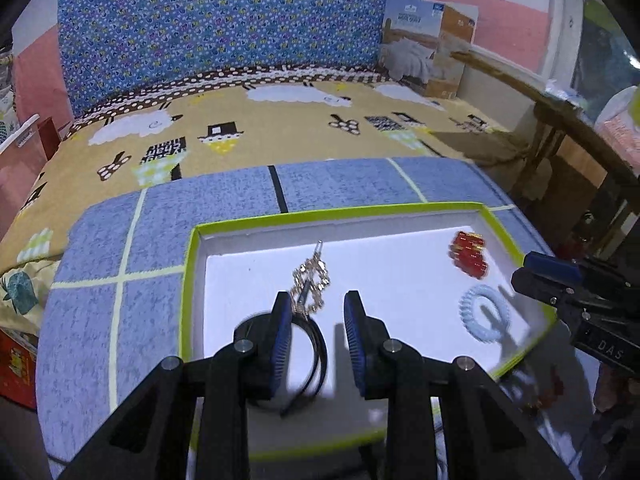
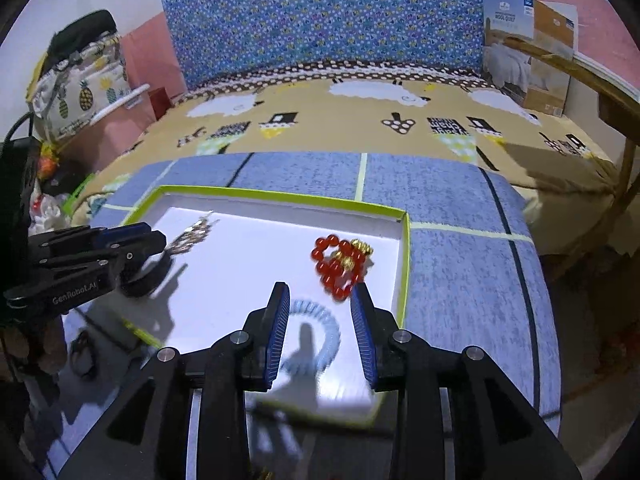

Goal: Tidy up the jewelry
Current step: 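Withdraw both tools from the box back over the remaining jewelry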

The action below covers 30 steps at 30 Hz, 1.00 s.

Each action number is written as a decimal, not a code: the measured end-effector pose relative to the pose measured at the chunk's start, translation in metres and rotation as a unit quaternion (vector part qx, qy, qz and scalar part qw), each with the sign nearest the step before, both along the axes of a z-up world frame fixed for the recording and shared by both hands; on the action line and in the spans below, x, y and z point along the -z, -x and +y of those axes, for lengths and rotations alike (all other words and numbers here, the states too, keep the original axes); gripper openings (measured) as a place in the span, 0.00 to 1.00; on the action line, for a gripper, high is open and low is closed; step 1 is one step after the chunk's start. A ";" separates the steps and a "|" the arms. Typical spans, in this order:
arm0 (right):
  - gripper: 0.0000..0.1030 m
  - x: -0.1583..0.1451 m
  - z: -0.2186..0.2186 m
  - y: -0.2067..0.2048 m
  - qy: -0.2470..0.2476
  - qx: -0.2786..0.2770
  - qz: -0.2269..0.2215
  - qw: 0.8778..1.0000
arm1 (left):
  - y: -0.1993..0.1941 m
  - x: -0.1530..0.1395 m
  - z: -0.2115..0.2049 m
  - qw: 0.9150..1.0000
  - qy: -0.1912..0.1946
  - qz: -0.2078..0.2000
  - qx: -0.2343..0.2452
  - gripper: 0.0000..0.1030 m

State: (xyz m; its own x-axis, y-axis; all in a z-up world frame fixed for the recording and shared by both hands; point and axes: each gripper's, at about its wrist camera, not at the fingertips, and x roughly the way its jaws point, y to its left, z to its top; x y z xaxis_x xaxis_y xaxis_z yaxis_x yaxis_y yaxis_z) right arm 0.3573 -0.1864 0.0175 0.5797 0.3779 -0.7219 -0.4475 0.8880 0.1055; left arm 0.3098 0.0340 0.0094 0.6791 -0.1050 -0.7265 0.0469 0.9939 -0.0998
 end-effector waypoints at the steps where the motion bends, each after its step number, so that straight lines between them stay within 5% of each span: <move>1: 0.32 -0.003 -0.002 0.006 -0.003 -0.001 -0.003 1.000 | 0.006 -0.003 0.001 1.000 0.002 -0.005 0.000 0.27; 12: 0.32 -0.024 -0.028 0.097 -0.031 -0.005 -0.038 0.999 | 0.098 -0.026 0.003 0.998 0.014 -0.065 0.000 0.27; 30: 0.32 -0.022 -0.051 0.189 -0.038 0.014 -0.068 0.997 | 0.207 -0.019 -0.001 0.995 0.002 -0.098 -0.011 0.27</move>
